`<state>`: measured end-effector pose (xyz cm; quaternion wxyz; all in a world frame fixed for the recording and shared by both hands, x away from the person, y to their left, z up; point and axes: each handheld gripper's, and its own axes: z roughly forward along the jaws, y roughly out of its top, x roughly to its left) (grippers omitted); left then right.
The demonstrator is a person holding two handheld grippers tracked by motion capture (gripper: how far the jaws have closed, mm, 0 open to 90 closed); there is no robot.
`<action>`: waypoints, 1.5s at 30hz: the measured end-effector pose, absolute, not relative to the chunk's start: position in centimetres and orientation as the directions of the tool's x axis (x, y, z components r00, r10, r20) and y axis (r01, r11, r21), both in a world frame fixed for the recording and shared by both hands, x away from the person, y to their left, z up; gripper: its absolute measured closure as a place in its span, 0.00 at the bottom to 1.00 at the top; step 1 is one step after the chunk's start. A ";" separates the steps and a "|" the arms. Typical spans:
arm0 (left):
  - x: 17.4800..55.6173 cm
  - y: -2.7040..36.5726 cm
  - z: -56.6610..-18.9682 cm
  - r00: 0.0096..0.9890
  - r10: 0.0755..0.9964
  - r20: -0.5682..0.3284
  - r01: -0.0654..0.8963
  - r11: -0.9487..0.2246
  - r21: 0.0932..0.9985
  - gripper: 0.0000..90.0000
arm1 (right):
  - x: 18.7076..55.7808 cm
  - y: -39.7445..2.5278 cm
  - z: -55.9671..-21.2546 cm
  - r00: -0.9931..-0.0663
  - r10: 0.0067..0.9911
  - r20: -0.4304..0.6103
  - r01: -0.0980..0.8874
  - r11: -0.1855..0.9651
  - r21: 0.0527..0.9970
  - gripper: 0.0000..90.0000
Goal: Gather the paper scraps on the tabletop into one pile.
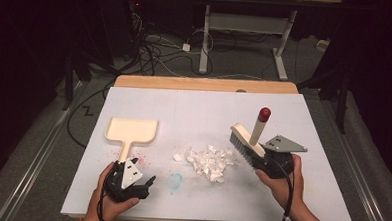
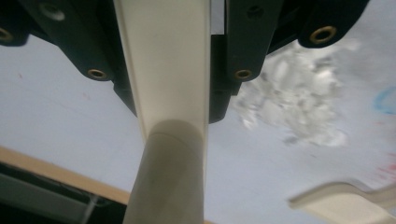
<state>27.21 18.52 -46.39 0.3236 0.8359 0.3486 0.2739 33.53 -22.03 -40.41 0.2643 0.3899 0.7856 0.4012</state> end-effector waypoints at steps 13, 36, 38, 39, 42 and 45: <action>27.0 18.6 -46.3 0.603 0.762 0.238 0.399 -0.546 0.737 0.24 | 33.9 -18.0 -44.2 -0.484 0.858 -0.172 0.454 0.414 0.789 0.75; 27.1 18.4 -46.3 0.621 0.748 0.237 0.374 -0.547 0.749 0.25 | 33.1 -11.0 -43.4 -0.570 0.814 -0.111 0.384 0.383 0.840 0.75; 27.0 18.5 -46.3 0.618 0.751 0.235 0.376 -0.544 0.750 0.25 | 33.3 -11.9 -42.5 -0.578 0.806 -0.128 0.350 0.387 0.853 0.75; 27.0 18.6 -46.3 0.616 0.752 0.237 0.377 -0.545 0.749 0.25 | 33.3 -12.5 -42.1 -0.580 0.805 -0.124 0.345 0.381 0.858 0.75; 26.9 18.6 -46.3 0.610 0.760 0.226 0.394 -0.537 0.746 0.25 | 33.6 -14.2 -41.0 -0.589 0.801 -0.112 0.334 0.367 0.868 0.75; 26.9 18.6 -46.3 0.607 0.762 0.225 0.394 -0.534 0.748 0.25 | 33.7 -16.1 -40.1 -0.618 0.781 -0.094 0.328 0.364 0.872 0.75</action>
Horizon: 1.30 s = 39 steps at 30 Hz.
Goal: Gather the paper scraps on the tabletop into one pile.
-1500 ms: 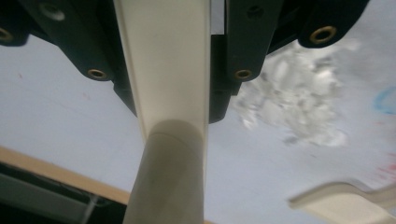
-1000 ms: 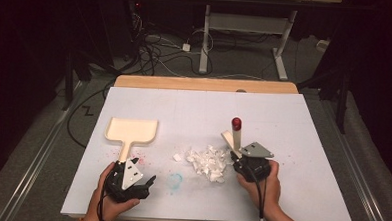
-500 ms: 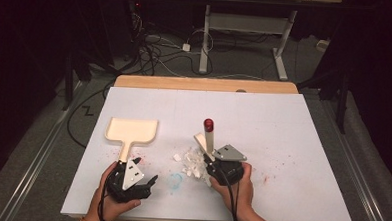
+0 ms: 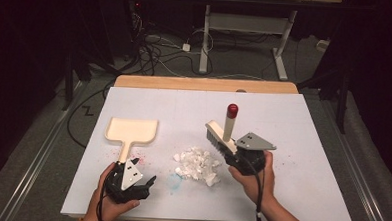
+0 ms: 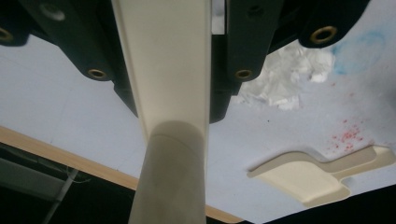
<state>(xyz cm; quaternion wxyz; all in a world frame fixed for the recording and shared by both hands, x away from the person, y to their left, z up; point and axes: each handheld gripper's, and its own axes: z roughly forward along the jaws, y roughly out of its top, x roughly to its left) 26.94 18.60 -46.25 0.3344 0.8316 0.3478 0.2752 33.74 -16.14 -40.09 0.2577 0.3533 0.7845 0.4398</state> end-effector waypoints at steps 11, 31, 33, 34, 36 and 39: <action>26.8 18.5 -46.1 0.604 0.754 0.257 0.356 -0.545 0.759 0.24 | 30.5 -23.5 -39.9 -0.772 0.635 -0.034 0.325 0.440 0.837 0.75; 26.6 18.5 -45.8 0.582 0.760 0.291 0.327 -0.546 0.772 0.23 | 27.9 -22.1 -43.5 -0.848 0.528 0.046 0.345 0.485 0.803 0.75; 26.7 18.5 -45.8 0.583 0.759 0.290 0.330 -0.547 0.769 0.23 | 28.6 -20.6 -43.4 -0.848 0.530 0.009 0.324 0.505 0.800 0.75; 26.7 18.5 -45.8 0.583 0.759 0.290 0.330 -0.547 0.769 0.23 | 28.6 -20.6 -43.4 -0.848 0.530 0.009 0.324 0.505 0.800 0.75; 26.7 18.5 -45.8 0.585 0.757 0.290 0.330 -0.549 0.768 0.23 | 29.6 -19.6 -43.2 -0.840 0.543 -0.021 0.306 0.504 0.808 0.75; 26.7 18.5 -45.9 0.586 0.758 0.286 0.334 -0.547 0.767 0.23 | 30.6 -19.0 -43.1 -0.833 0.553 -0.024 0.304 0.492 0.816 0.75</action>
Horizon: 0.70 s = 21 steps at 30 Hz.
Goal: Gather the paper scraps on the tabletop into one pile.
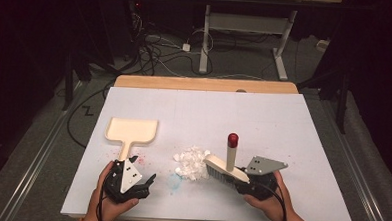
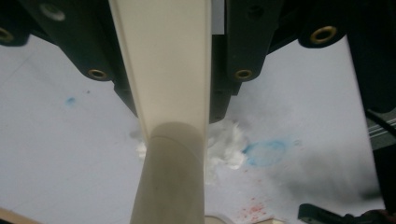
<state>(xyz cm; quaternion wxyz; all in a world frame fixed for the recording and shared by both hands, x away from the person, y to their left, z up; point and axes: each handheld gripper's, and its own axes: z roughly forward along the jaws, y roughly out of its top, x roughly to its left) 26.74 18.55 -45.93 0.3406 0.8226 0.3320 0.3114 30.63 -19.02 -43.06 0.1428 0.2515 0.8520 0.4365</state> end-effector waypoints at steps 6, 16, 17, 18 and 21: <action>26.7 18.6 -45.9 0.588 0.757 0.285 0.340 -0.551 0.762 0.23 | 31.5 -18.8 -42.5 -0.839 0.544 -0.008 0.299 0.472 0.829 0.75; 26.7 18.6 -45.9 0.584 0.759 0.288 0.344 -0.552 0.759 0.23 | 30.1 -24.1 -40.1 -0.787 0.616 0.022 0.324 0.382 0.865 0.75; 26.7 18.5 -45.9 0.585 0.758 0.288 0.343 -0.554 0.759 0.23 | 30.3 -24.2 -40.2 -0.770 0.638 0.014 0.330 0.380 0.864 0.75; 26.8 18.5 -45.9 0.586 0.758 0.286 0.344 -0.552 0.759 0.23 | 30.5 -24.2 -40.3 -0.749 0.663 0.000 0.339 0.383 0.859 0.75; 27.0 18.3 -46.0 0.591 0.753 0.287 0.345 -0.558 0.755 0.23 | 31.5 -23.6 -41.4 -0.666 0.744 -0.059 0.362 0.392 0.846 0.75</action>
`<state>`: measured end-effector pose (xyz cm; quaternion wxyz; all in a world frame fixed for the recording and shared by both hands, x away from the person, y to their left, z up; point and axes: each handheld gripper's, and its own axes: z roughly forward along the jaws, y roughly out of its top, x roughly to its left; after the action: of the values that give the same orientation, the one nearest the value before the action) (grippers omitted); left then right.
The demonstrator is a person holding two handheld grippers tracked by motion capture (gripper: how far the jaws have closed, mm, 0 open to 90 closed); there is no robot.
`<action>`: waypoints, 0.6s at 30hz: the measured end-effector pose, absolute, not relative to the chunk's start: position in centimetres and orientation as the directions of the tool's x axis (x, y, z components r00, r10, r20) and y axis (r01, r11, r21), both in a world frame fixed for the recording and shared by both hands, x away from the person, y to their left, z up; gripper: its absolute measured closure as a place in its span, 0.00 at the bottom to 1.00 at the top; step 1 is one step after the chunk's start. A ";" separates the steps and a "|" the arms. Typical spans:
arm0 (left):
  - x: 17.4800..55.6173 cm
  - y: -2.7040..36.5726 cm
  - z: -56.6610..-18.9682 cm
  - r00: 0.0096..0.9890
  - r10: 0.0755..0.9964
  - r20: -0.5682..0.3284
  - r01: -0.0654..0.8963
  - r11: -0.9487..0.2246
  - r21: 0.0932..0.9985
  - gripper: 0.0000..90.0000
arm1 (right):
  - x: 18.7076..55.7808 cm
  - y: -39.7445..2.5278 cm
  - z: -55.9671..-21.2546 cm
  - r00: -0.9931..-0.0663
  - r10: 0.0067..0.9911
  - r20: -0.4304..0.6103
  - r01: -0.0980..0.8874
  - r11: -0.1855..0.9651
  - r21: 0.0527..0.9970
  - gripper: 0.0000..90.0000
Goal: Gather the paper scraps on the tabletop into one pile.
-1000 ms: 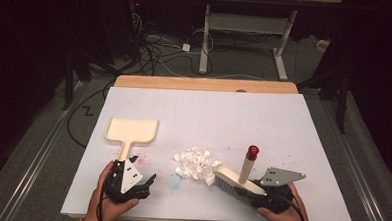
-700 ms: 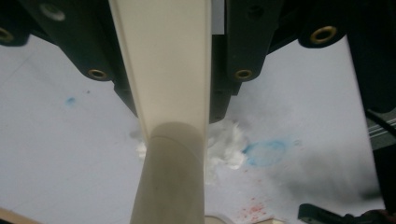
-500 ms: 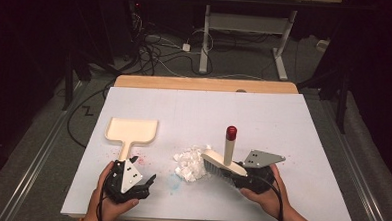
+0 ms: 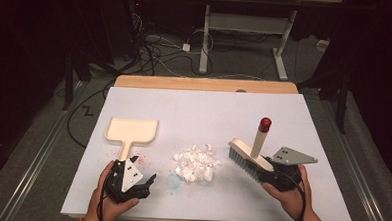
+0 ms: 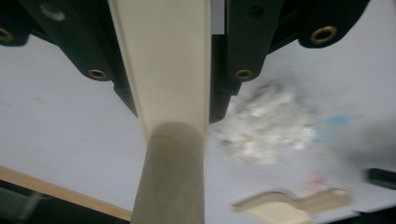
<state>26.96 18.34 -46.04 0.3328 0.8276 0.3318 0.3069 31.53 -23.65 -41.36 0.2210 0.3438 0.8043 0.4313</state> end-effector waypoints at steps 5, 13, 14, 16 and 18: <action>27.0 18.2 -46.1 0.596 0.750 0.285 0.346 -0.561 0.752 0.23 | 33.4 -21.3 -43.3 -0.587 0.803 -0.104 0.361 0.374 0.854 0.75; 26.9 18.4 -46.2 0.597 0.752 0.280 0.352 -0.559 0.751 0.23 | 35.2 -16.6 -44.9 -0.564 0.815 -0.133 0.349 0.381 0.856 0.75; 26.9 18.4 -46.2 0.598 0.752 0.279 0.353 -0.559 0.750 0.23 | 35.2 -16.0 -45.0 -0.566 0.816 -0.116 0.363 0.373 0.854 0.75; 26.9 18.4 -46.3 0.598 0.751 0.279 0.354 -0.560 0.749 0.23 | 35.0 -14.9 -45.0 -0.576 0.809 -0.112 0.359 0.374 0.855 0.75; 26.9 18.4 -46.3 0.601 0.749 0.279 0.356 -0.563 0.746 0.23 | 34.7 -14.0 -45.0 -0.591 0.801 -0.102 0.358 0.373 0.856 0.75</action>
<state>26.89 18.40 -46.30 0.3293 0.8318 0.3321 0.2990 34.73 -14.03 -45.05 0.2624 0.3686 0.7860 0.4212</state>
